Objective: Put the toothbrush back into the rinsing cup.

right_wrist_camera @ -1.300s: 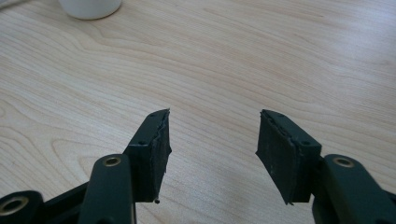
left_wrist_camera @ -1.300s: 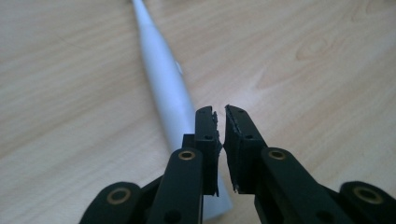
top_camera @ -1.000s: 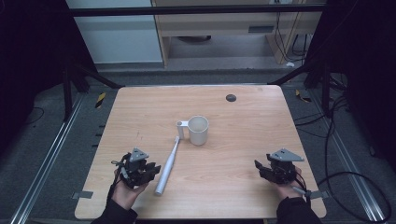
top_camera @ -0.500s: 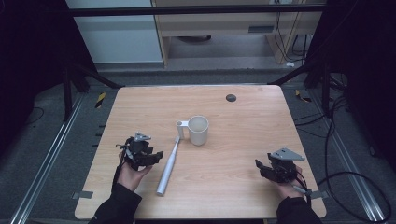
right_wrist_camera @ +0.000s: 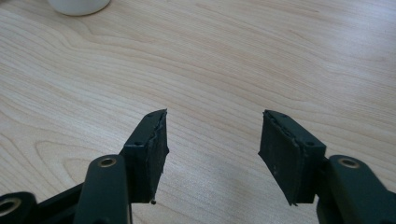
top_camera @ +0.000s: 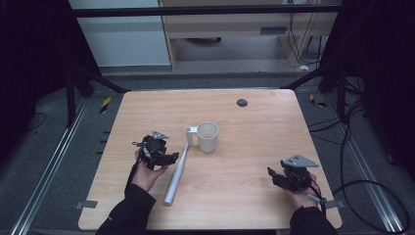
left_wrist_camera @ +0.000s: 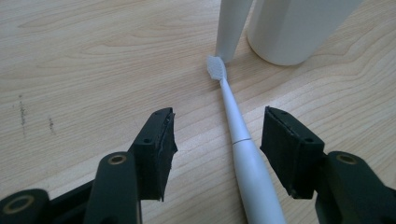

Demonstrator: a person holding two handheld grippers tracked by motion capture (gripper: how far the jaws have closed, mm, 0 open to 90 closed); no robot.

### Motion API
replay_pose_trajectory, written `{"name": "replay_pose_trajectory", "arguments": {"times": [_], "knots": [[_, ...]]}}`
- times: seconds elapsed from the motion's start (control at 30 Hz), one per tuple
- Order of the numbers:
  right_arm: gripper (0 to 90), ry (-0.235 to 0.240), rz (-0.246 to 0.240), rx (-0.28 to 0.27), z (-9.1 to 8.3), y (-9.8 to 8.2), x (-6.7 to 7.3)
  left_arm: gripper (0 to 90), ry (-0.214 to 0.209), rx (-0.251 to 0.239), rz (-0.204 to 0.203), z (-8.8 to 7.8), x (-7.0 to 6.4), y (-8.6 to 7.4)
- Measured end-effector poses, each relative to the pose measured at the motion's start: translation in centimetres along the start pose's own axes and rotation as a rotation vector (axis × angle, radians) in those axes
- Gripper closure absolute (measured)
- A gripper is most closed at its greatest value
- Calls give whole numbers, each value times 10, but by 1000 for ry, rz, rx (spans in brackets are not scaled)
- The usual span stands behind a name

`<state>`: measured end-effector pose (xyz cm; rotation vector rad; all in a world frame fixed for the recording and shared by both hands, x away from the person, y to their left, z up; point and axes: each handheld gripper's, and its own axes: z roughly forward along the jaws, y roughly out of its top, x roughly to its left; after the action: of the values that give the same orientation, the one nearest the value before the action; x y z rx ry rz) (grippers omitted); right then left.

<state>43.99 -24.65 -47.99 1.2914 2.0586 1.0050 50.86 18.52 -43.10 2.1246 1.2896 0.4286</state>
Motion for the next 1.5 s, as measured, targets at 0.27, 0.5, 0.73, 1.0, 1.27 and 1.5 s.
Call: {"name": "replay_pose_trajectory", "arguments": {"times": [0.27, 0.5, 0.73, 1.0, 1.27, 1.5], "knots": [[412, 0, 2, 5, 1, 0, 0, 430, -3, 18, 8, 8, -4, 1], [409, 4, 6, 9, 1, 0, -1, 437, -5, 53, 31, 18, -12, 1], [409, 5, 5, 13, 2, 0, -2, 458, -15, 86, 37, 25, -17, 1], [406, 9, 4, 21, 2, 0, -1, 466, -27, 126, 46, 28, -21, -4], [405, 10, 2, 25, 3, 0, -1, 481, -31, 168, 46, 34, -20, -11], [405, 13, 4, 27, 3, 0, 0, 500, -35, 190, 45, 39, -21, -13]]}}
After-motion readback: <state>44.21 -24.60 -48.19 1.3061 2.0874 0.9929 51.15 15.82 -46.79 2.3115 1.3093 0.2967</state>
